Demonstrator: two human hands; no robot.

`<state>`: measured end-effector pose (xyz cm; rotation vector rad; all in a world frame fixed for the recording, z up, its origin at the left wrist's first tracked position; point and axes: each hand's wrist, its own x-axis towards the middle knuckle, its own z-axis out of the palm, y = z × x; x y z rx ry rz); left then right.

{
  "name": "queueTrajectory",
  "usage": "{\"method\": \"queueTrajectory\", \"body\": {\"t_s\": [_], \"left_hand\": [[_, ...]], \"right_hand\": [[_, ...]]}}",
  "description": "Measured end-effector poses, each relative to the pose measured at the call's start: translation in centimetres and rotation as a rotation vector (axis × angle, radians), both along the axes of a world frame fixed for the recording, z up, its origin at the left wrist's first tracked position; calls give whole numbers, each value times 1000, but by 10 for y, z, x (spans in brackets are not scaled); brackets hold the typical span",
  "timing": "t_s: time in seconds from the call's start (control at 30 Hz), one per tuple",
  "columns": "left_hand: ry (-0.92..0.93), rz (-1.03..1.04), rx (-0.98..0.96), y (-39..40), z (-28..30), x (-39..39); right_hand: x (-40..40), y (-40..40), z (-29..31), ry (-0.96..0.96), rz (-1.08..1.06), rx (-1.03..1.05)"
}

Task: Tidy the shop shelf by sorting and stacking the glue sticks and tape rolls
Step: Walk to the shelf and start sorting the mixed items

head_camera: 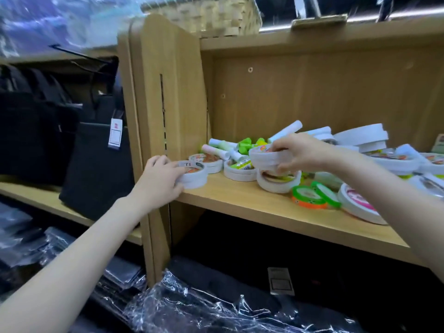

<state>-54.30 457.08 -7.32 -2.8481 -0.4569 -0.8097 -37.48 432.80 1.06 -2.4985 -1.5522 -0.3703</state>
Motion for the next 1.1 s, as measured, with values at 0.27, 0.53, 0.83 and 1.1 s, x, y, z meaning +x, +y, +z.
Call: {"method": "queueTrajectory", "body": {"t_s": [0.27,0.53,0.83,1.1], "left_hand": [[-207,-146,-357,-15,-8,17],[-501,16,-219,-26,-27,11],[-624,-39,-333,-25,-33,-5],[-475,38,170,-15,-14,13]], "right_hand": [[-3,-6,-19,-97,-61,-220],[-20,10,19,4,57,65],[-44,136,2,235,294,169],[-1,109,-2,609,321,312]]}}
